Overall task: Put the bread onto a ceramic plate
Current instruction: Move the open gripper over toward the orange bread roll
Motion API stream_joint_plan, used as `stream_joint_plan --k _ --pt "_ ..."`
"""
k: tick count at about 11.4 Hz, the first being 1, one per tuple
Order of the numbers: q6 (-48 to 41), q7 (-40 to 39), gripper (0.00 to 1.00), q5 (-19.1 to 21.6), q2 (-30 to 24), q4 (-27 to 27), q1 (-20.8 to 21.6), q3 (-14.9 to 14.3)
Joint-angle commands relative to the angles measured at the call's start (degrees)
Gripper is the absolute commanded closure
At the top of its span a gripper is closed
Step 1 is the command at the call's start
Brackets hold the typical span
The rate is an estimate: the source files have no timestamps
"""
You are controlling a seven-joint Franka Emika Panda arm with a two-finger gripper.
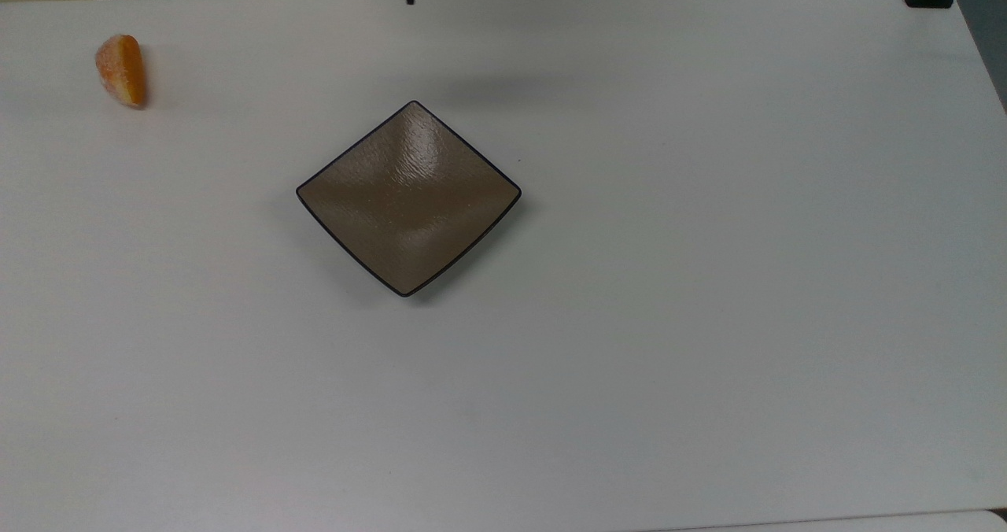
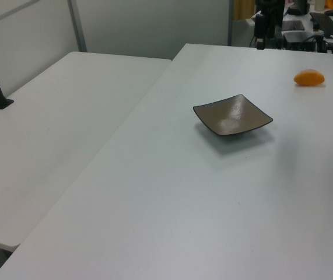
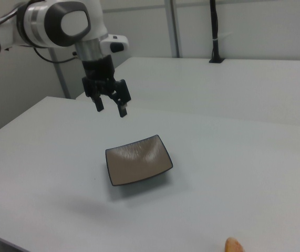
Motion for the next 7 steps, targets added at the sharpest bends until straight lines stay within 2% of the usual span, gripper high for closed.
stream_joint_plan --k 1,3,5,7 --pt "-0.47 -1.49 0.00 -3.39 -1.28 -3.20 -0.55 -2.74" --pt "1.80 -3.84 0.00 -7.96 -1.19 -4.70 -0.81 -6.33" --pt "7.68 -14.43 0.00 -8.59 -0.93 -6.46 -2.99 -12.99" --pt "13.39 -24.21 0.00 -8.59 -0.23 -8.91 -5.63 -17.05"
